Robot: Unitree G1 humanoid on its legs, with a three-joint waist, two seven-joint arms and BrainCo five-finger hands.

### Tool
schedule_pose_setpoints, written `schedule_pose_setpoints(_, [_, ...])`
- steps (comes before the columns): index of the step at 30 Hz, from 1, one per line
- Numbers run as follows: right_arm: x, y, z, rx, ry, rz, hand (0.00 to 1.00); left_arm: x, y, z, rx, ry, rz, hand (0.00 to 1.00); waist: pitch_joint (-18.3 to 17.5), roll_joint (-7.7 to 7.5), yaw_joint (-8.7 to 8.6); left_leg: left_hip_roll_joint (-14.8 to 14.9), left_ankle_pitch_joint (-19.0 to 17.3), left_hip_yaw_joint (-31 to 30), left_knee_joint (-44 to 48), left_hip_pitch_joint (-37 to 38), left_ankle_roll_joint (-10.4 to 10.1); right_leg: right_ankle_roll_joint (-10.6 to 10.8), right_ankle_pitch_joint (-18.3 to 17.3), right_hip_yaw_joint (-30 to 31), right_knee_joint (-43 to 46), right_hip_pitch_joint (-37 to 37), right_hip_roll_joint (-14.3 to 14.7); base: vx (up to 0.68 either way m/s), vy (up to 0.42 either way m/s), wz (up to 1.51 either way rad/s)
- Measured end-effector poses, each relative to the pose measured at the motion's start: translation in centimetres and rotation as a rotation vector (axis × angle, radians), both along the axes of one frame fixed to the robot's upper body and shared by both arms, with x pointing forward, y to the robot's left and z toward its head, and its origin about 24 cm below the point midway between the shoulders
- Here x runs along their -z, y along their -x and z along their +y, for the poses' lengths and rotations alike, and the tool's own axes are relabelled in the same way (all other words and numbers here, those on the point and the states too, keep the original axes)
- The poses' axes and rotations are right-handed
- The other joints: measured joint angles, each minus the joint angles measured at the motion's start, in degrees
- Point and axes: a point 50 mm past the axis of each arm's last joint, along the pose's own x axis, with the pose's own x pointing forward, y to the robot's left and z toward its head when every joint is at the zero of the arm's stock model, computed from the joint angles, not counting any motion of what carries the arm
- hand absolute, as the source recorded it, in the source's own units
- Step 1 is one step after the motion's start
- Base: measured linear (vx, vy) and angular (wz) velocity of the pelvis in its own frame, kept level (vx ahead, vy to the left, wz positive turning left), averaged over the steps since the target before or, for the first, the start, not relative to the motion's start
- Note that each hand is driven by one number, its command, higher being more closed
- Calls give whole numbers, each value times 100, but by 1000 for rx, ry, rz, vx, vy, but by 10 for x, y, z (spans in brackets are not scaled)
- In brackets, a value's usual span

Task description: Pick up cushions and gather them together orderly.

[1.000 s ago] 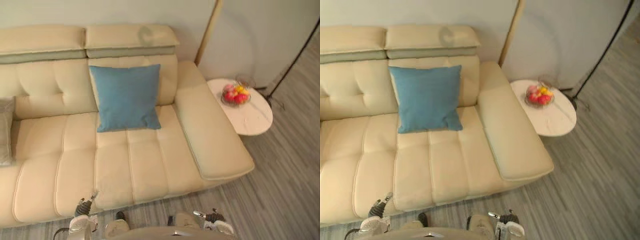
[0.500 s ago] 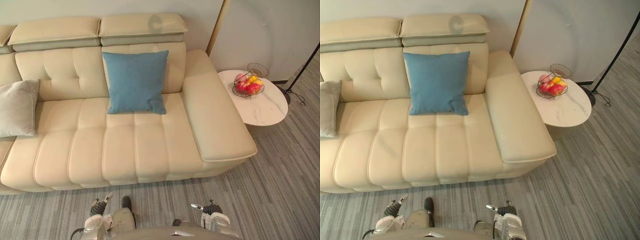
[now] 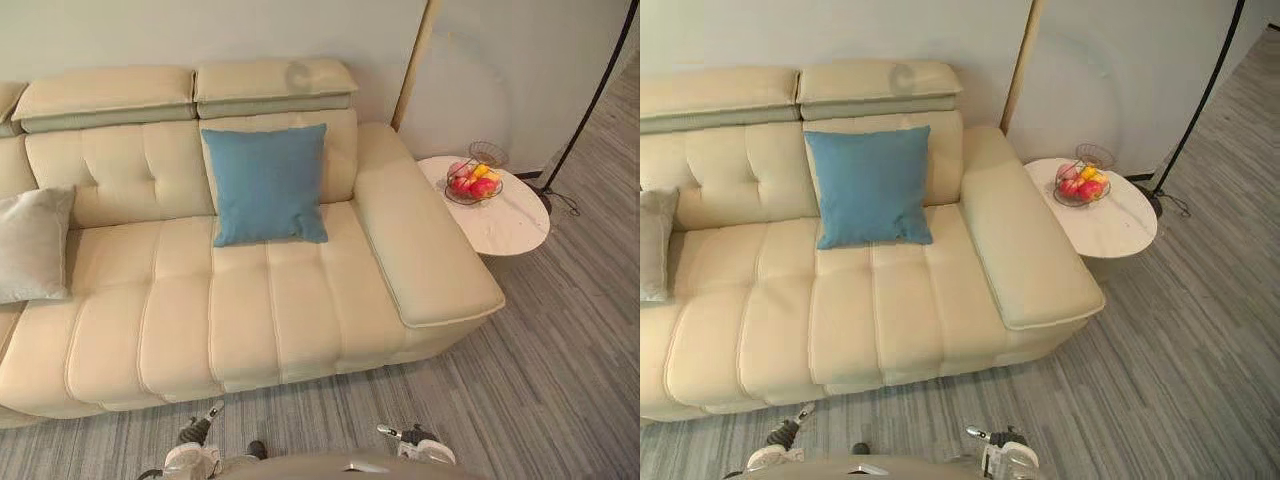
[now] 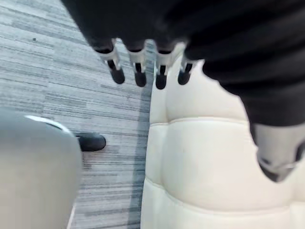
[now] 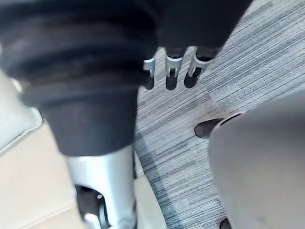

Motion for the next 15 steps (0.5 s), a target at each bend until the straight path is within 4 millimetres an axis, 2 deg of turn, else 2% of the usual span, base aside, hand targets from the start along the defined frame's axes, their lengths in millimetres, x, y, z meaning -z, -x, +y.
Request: schedule_pose_setpoints(15, [0, 0, 0, 1, 0, 0, 0, 0, 0, 0, 0, 0, 0, 0, 3, 4, 14, -3, 0, -34, -13, -11, 0, 0, 0, -45, -11, 17, -1, 0, 0, 1])
